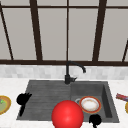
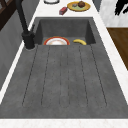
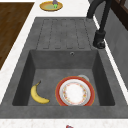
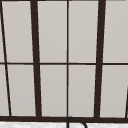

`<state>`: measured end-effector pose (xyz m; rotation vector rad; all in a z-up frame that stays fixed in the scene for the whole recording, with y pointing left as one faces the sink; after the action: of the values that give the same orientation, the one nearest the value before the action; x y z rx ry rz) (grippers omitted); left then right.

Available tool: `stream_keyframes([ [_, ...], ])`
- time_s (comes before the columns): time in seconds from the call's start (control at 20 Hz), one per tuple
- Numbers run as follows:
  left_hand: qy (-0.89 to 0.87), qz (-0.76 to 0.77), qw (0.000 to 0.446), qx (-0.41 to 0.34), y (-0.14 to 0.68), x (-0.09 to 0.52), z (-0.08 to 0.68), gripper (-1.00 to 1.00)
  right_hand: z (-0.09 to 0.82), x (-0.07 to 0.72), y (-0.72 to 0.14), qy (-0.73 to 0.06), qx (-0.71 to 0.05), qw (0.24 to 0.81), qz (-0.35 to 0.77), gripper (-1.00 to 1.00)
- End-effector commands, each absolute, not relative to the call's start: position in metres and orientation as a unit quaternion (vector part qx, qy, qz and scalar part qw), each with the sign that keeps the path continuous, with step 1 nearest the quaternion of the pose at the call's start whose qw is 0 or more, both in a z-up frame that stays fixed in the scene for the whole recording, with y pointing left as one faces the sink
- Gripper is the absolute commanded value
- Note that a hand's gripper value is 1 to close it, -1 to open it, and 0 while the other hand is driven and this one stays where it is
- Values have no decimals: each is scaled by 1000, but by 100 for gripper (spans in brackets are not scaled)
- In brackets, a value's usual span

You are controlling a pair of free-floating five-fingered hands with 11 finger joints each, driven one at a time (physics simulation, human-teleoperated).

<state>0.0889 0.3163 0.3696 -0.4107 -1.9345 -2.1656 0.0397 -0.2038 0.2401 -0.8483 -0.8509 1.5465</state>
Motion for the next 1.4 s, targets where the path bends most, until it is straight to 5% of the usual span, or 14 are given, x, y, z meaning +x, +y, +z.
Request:
stream_keyframes([
  [0.0, -657, -734, 107, -137, 288, 72, 364, -100, 240, 40, -204, -361, -360, 558, 655, 0],
  [0.65, -663, -728, 127, -119, 220, 6, 340, -100, 240, 40, -204, -361, -360, 558, 655, 0],
  [0.8, -659, -736, 98, -120, 221, -19, 345, -100, 240, 40, -204, -361, -360, 558, 655, 0],
  [1.35, -656, -735, 103, -137, 217, -8, 337, -100, 240, 40, -204, -361, -360, 558, 655, 0],
])
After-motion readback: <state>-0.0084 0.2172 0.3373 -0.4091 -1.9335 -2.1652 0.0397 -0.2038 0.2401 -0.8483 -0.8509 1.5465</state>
